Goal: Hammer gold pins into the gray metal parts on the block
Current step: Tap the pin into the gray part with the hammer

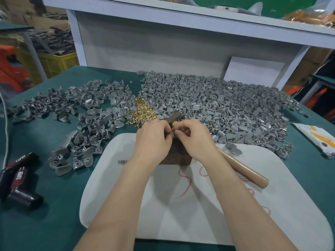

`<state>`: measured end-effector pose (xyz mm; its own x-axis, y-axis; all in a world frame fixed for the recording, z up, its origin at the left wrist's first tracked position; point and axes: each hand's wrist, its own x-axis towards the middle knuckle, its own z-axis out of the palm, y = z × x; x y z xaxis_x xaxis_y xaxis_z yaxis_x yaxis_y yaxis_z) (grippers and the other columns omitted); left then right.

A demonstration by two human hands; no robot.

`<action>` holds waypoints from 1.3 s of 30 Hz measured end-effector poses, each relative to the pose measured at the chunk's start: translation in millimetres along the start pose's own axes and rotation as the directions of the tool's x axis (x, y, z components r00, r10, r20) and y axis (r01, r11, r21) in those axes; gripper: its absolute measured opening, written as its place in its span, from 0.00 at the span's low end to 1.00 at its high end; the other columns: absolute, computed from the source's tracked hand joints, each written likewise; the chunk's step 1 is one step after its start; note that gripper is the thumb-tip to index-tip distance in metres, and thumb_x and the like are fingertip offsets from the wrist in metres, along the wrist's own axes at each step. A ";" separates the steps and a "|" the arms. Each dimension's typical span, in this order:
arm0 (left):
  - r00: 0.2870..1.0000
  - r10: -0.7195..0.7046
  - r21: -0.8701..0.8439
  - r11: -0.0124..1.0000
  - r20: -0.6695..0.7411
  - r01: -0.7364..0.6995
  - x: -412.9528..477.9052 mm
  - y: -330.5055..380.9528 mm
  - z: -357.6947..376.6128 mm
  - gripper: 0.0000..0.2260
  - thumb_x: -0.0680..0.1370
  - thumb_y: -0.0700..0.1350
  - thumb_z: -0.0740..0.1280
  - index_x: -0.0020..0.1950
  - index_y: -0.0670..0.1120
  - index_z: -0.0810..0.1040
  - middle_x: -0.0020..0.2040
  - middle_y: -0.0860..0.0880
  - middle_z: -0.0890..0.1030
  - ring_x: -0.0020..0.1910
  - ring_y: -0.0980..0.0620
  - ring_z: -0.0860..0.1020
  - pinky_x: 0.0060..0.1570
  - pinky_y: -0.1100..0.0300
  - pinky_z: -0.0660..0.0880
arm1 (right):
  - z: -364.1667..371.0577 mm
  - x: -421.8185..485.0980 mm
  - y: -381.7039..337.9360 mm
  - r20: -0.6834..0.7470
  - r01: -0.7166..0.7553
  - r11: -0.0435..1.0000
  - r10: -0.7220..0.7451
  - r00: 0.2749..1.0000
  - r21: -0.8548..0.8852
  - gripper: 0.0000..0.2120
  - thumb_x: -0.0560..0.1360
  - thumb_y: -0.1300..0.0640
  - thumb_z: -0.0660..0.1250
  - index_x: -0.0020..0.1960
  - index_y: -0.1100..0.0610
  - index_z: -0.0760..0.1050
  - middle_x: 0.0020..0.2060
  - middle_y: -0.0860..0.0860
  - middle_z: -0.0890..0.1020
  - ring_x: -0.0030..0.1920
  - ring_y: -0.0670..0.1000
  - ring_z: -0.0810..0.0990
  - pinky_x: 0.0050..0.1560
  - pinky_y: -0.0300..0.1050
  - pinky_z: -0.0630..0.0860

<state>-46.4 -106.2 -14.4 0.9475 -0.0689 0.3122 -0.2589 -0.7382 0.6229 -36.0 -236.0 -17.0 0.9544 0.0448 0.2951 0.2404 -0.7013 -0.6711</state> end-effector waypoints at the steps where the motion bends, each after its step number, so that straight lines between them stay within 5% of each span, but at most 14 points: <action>1: 1.000 0.001 -0.003 1.000 0.002 -0.001 -0.1 0.3 -0.3 0.03 0.75 0.44 0.68 0.42 0.50 0.76 0.48 0.49 0.79 0.51 0.46 0.76 0.53 0.49 0.73 | 0.0 0.5 0.3 0.001 -0.014 1.000 0.014 1.000 0.019 0.07 0.74 0.62 0.67 0.44 0.51 0.77 0.43 0.50 0.78 0.38 0.43 0.73 0.45 0.38 0.70; 7: 1.000 0.003 -0.007 1.000 0.002 -0.003 0.1 0.6 -0.1 0.04 0.75 0.44 0.68 0.41 0.50 0.75 0.47 0.49 0.79 0.51 0.46 0.76 0.53 0.48 0.73 | -2.8 -1.5 -0.2 -0.006 0.014 1.000 -0.014 1.000 -0.012 0.06 0.74 0.61 0.67 0.41 0.51 0.74 0.39 0.47 0.75 0.36 0.40 0.70 0.38 0.33 0.65; 19: 1.000 -0.015 -0.025 1.000 -0.006 0.015 -0.6 -0.3 0.4 0.02 0.76 0.44 0.68 0.44 0.47 0.79 0.48 0.49 0.79 0.52 0.45 0.76 0.54 0.49 0.73 | -7.7 -4.2 -10.2 0.019 0.135 0.972 -0.133 0.991 -0.191 0.03 0.75 0.64 0.65 0.47 0.62 0.78 0.42 0.49 0.71 0.42 0.49 0.70 0.48 0.43 0.69; 31: 1.000 -0.011 -0.017 1.000 0.014 0.011 -0.5 2.2 -1.9 0.03 0.76 0.44 0.68 0.46 0.45 0.79 0.50 0.47 0.79 0.53 0.43 0.75 0.54 0.48 0.72 | -15.9 5.7 -26.3 0.130 0.014 0.936 0.034 0.991 -0.350 0.04 0.77 0.58 0.64 0.49 0.55 0.77 0.50 0.53 0.78 0.52 0.55 0.75 0.54 0.48 0.73; 39: 1.000 0.007 0.024 1.000 0.020 -0.007 0.0 3.0 -2.7 0.04 0.76 0.42 0.66 0.47 0.44 0.79 0.49 0.46 0.79 0.51 0.41 0.75 0.52 0.48 0.72 | -14.6 10.6 -39.5 0.164 0.076 0.835 0.017 0.986 -0.544 0.07 0.76 0.62 0.63 0.52 0.58 0.77 0.48 0.55 0.79 0.50 0.57 0.78 0.43 0.41 0.70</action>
<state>-47.6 -106.6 -10.7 0.9493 -0.0876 0.3018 -0.2613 -0.7537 0.6030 -37.9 -218.2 22.6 0.9745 0.1485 0.1681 0.1768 -0.9698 -0.1682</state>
